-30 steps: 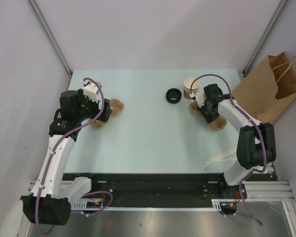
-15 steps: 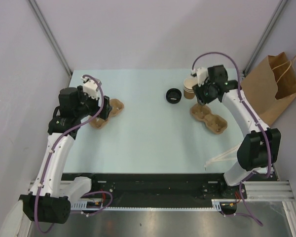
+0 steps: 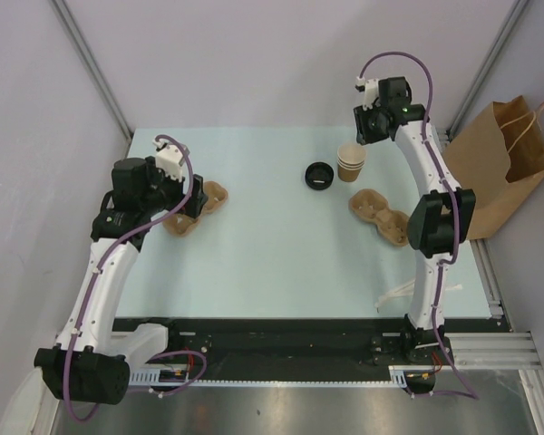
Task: Pack the takeout coffee
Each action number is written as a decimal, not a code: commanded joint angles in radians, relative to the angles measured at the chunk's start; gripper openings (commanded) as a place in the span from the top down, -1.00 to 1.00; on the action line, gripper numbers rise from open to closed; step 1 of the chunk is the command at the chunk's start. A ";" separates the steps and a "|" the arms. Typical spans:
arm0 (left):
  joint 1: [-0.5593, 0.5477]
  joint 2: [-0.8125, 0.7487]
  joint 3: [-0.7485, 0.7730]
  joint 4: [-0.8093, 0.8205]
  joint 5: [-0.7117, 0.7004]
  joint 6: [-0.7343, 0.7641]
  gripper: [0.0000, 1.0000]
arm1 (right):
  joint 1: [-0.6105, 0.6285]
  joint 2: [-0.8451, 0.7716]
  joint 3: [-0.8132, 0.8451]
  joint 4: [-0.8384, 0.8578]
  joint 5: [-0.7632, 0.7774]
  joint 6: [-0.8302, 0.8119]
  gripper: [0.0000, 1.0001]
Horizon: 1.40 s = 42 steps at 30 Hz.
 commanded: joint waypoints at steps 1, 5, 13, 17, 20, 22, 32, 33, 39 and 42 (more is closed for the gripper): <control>-0.006 -0.005 0.042 0.027 -0.005 -0.010 -0.99 | -0.014 0.067 0.099 -0.061 0.030 0.072 0.25; -0.007 -0.005 0.039 0.029 -0.006 -0.007 -0.99 | -0.022 0.096 0.097 -0.060 0.030 0.071 0.25; -0.007 -0.005 0.027 0.035 -0.003 -0.010 -0.99 | -0.037 0.144 0.097 -0.052 0.022 0.068 0.31; -0.007 -0.002 0.025 0.035 -0.002 -0.010 -0.99 | -0.047 0.170 0.101 -0.040 0.022 0.077 0.37; -0.007 -0.002 0.024 0.032 0.000 -0.010 -0.99 | -0.056 0.183 0.116 -0.045 0.018 0.088 0.43; -0.007 -0.002 0.024 0.030 0.000 -0.010 -0.99 | -0.057 0.194 0.124 -0.046 0.013 0.092 0.46; -0.007 -0.003 0.025 0.027 -0.003 -0.007 -0.99 | -0.063 0.156 0.136 -0.058 -0.021 0.120 0.86; -0.007 -0.002 0.025 0.029 -0.002 -0.007 -0.99 | -0.063 0.151 0.136 -0.061 -0.022 0.121 0.95; -0.007 0.001 0.025 0.021 0.005 -0.009 -0.99 | -0.065 0.111 0.142 -0.075 -0.045 0.132 1.00; -0.009 0.011 0.027 0.023 0.032 -0.013 -0.99 | -0.063 0.105 0.156 -0.091 -0.054 0.131 1.00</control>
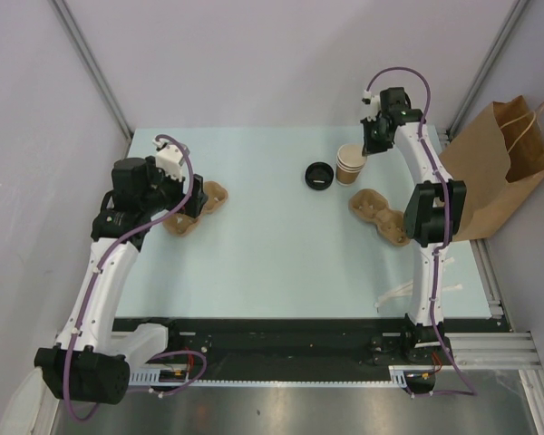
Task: Pack the takeout coffee
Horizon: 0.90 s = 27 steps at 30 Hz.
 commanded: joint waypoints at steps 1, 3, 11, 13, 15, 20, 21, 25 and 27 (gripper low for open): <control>-0.012 0.024 0.028 0.023 0.045 -0.035 -0.99 | -0.002 -0.082 0.069 -0.019 -0.031 0.020 1.00; -0.045 0.062 0.059 0.045 0.076 -0.067 -0.97 | -0.002 -0.083 0.066 -0.025 -0.035 0.013 1.00; -0.332 0.436 0.327 0.236 0.199 -0.274 -0.49 | -0.002 -0.088 0.063 -0.031 -0.046 0.024 1.00; -0.390 0.572 0.434 0.307 0.223 -0.357 -0.29 | -0.002 -0.091 0.060 -0.033 -0.044 0.024 1.00; -0.427 0.713 0.549 0.350 0.245 -0.444 -0.22 | -0.001 -0.094 0.058 -0.039 -0.040 0.020 1.00; -0.486 0.994 0.821 0.419 0.257 -0.583 -0.21 | -0.005 -0.097 0.046 -0.039 -0.029 0.016 1.00; -0.490 1.074 0.900 0.421 0.250 -0.618 -0.21 | -0.005 -0.097 0.046 -0.039 -0.026 0.013 1.00; -0.495 1.228 1.042 0.461 0.230 -0.710 -0.20 | -0.010 -0.095 0.052 -0.045 -0.031 0.009 1.00; -0.500 1.258 1.070 0.486 0.213 -0.733 -0.19 | -0.010 -0.089 0.058 -0.047 -0.032 0.006 1.00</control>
